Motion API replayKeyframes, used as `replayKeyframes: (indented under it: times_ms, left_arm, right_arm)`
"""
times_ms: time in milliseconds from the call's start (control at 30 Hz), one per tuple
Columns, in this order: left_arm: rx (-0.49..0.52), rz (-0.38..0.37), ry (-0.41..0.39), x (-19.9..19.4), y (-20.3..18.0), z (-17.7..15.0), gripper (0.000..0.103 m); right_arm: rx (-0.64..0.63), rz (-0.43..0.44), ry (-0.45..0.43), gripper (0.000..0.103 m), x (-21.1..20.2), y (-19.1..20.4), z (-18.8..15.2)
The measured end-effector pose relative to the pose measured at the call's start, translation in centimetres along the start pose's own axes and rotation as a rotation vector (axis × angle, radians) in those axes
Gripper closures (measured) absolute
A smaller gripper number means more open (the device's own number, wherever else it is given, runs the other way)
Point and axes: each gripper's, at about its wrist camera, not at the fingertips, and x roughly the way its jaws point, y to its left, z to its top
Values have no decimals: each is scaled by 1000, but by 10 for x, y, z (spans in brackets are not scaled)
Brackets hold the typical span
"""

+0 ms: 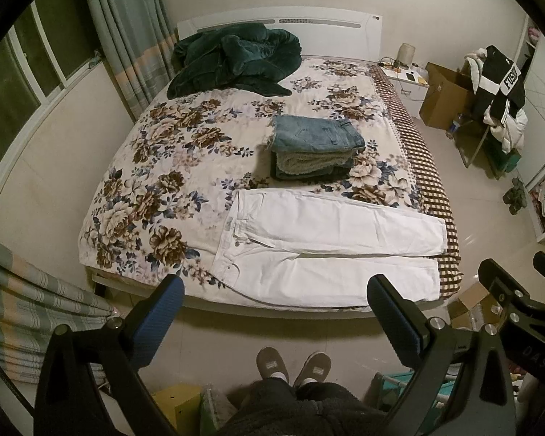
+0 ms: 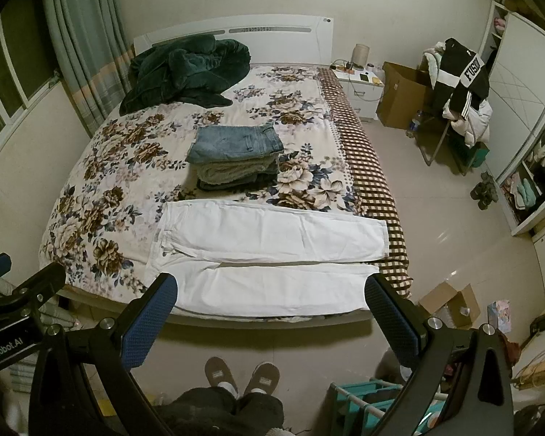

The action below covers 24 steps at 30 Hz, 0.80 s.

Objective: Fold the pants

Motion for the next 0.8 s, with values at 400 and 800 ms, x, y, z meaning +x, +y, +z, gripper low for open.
replayKeyframes:
  times_ms: [400,800]
  left_arm:
    - [-2,1,-2,1,0,-2,0]
    - [-2,-1,-1,2,0,-3,0]
  right_arm:
    - [-1,-1,-1,0,1,0,-2]
    - [-1,0,0,0,-1,3,-3]
